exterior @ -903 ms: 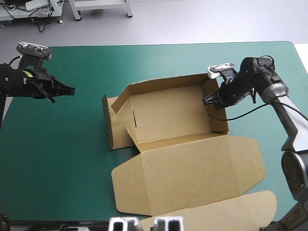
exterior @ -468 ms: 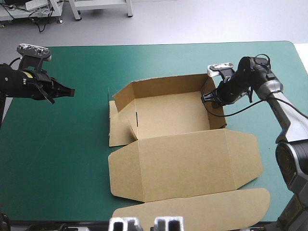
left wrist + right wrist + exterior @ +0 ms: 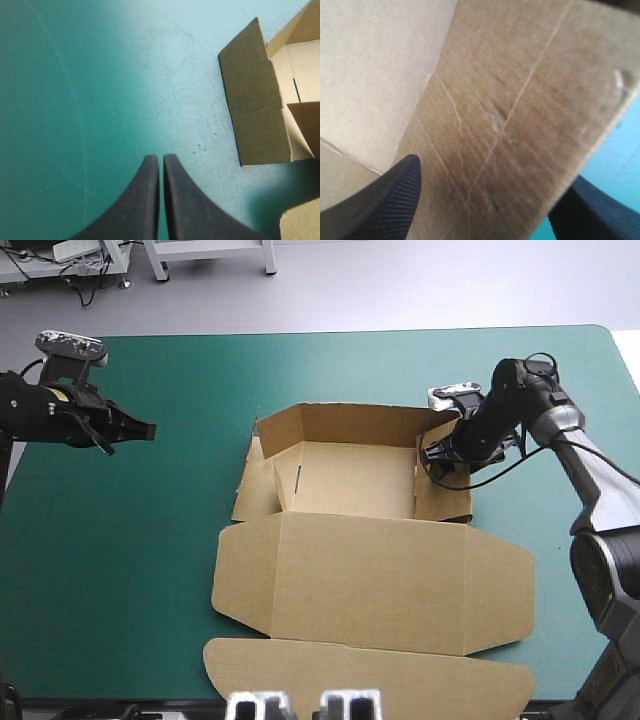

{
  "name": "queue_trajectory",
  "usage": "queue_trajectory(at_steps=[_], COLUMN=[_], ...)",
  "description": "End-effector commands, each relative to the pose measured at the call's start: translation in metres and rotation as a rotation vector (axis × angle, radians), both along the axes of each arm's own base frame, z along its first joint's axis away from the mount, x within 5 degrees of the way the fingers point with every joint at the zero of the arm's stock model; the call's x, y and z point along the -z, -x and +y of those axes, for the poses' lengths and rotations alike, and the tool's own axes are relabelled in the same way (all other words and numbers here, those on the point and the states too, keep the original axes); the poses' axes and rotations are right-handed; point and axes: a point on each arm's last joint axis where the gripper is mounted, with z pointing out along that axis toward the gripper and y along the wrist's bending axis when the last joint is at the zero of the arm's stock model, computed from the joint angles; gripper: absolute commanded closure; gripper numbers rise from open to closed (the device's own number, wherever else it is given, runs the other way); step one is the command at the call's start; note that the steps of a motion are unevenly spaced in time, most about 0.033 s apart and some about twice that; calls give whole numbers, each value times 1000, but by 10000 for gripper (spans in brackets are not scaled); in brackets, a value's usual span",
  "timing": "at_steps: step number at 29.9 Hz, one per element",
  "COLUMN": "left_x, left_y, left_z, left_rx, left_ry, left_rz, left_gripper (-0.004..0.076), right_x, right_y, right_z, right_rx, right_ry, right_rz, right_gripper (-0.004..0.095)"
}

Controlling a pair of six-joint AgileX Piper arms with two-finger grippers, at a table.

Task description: Fold the box

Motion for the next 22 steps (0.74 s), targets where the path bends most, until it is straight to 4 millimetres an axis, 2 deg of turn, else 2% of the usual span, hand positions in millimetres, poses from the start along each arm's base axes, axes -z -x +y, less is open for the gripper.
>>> queue_trajectory(at_steps=[1,6,11,14,17,22], left_x=[-17,-16,-12,-4,9,29], left_y=[5,3,2,1,-1,-4], left_z=[-2,-2,-3,-4,-3,-5], left_rx=[-5,-5,3,10,8,5], left_ry=[26,27,39,41,42,73], left_rz=[-100,-94,-82,-53,-16,17], left_gripper=[710,712,712,712,712,712], right_x=[-62,-102,-122,-121,-112,-82], right_y=[17,39,59,63,62,54], right_z=[-2,-6,-9,-10,-10,-11], right_rx=[6,31,54,54,50,55], right_ry=[-49,-77,-97,-92,-77,-32], right_rz=[-155,-269,-319,-315,-288,-201], right_gripper=[260,260,261,261,261,261])
